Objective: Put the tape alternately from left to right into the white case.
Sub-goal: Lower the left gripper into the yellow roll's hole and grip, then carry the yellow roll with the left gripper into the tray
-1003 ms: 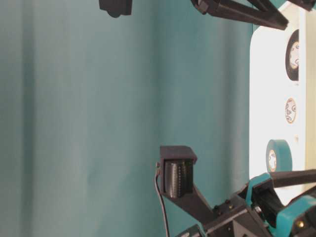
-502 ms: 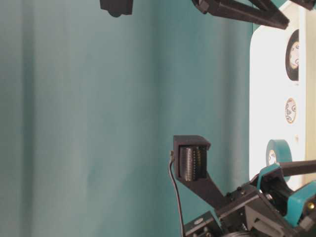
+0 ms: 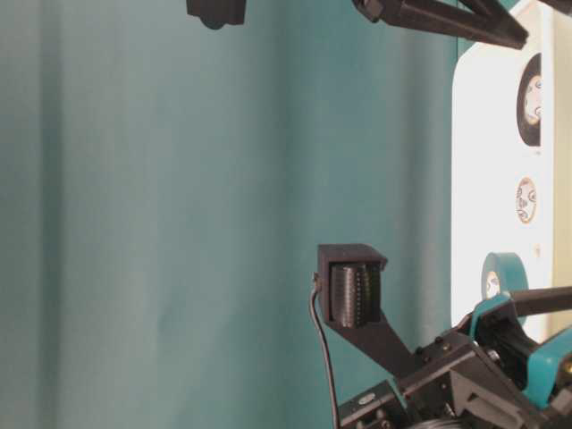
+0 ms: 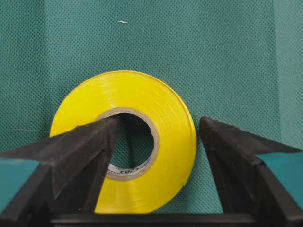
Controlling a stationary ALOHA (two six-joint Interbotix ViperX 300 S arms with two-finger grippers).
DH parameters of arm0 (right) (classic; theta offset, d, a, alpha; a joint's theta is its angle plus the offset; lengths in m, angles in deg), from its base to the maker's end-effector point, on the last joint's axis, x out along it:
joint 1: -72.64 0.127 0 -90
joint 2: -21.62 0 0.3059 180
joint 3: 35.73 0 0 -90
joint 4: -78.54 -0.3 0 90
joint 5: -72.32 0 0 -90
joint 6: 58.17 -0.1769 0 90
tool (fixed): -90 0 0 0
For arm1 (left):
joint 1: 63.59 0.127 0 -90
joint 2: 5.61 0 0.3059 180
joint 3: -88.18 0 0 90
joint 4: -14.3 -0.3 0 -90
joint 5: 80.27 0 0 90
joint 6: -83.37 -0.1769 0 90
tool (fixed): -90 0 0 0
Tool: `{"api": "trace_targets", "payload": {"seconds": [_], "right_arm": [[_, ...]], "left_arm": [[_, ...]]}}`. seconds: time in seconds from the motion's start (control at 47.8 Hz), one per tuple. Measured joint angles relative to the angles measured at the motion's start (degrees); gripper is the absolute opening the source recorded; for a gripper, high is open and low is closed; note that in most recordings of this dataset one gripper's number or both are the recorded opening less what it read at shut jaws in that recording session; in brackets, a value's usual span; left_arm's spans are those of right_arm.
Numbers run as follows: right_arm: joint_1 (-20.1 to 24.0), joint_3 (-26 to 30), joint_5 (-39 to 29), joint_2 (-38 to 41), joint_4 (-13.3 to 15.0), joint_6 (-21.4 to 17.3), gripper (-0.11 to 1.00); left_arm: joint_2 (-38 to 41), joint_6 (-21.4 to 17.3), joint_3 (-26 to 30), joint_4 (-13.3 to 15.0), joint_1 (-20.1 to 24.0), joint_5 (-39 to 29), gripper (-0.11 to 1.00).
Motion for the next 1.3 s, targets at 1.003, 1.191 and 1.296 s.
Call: {"api": "trace_targets", "payload": {"seconds": [1.003, 1.191, 1.296], "right_arm": [[0.0, -0.1, 0.1, 0.6, 0.0, 0.0, 0.69], [0.0, 0.0, 0.1, 0.5, 0.0, -0.1, 0.69], [0.0, 0.0, 0.1, 0.6, 0.0, 0.0, 0.69]], "left_arm": [[-4.4, 0.5, -0.1, 0.0, -1.5, -5.3, -0.02], [-7.4, 0.4, 0.4, 0.0, -3.1, -6.2, -0.02], [-8.3, 0.4, 0.5, 0.0, -3.1, -6.2, -0.02]]}}
